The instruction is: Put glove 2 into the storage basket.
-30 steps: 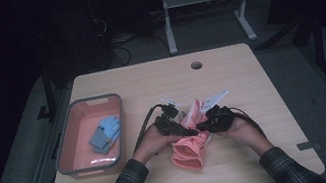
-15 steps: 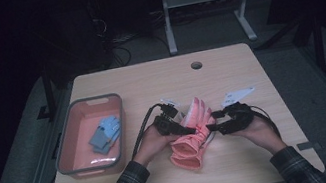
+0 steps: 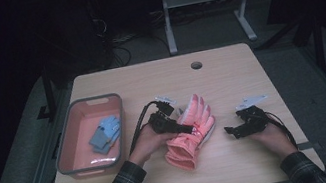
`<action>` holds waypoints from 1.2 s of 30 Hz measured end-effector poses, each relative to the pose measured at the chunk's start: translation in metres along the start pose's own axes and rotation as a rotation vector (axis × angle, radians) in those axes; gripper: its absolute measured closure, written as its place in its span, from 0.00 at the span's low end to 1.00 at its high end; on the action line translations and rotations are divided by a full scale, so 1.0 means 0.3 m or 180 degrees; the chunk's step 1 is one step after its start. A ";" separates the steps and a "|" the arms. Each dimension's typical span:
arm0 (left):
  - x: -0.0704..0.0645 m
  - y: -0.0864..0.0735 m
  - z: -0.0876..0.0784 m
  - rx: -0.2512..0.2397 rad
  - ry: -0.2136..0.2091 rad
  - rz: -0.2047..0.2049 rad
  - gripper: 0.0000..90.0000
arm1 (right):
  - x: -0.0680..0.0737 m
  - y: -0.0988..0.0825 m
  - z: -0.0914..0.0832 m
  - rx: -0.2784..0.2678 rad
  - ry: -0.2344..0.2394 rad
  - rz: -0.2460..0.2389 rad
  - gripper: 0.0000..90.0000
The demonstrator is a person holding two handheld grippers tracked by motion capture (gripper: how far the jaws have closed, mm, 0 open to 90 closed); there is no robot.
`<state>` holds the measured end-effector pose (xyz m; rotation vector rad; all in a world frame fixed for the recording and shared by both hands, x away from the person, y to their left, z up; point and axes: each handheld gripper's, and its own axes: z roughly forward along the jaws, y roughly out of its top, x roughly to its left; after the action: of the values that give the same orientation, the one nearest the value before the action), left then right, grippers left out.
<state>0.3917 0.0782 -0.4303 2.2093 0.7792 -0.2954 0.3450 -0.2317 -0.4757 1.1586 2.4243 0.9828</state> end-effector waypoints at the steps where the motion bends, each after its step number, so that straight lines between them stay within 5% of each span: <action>1: -0.003 0.001 -0.008 -0.0007 0.0020 0.0021 0.68 | -0.002 -0.001 0.002 -0.0016 -0.0004 -0.0019 0.19; 10: -0.025 0.013 -0.071 -0.0076 0.0245 0.0164 0.68 | -0.003 -0.017 0.015 -0.0172 -0.0014 -0.0007 0.13; 36: -0.008 0.004 -0.379 -0.0386 0.0532 -0.0039 0.68 | -0.002 -0.017 0.015 -0.0166 -0.0009 0.0008 0.13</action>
<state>0.3871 0.1593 -0.3509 2.1345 0.8774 -0.0674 0.3447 -0.2324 -0.4824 1.1450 2.3809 1.0381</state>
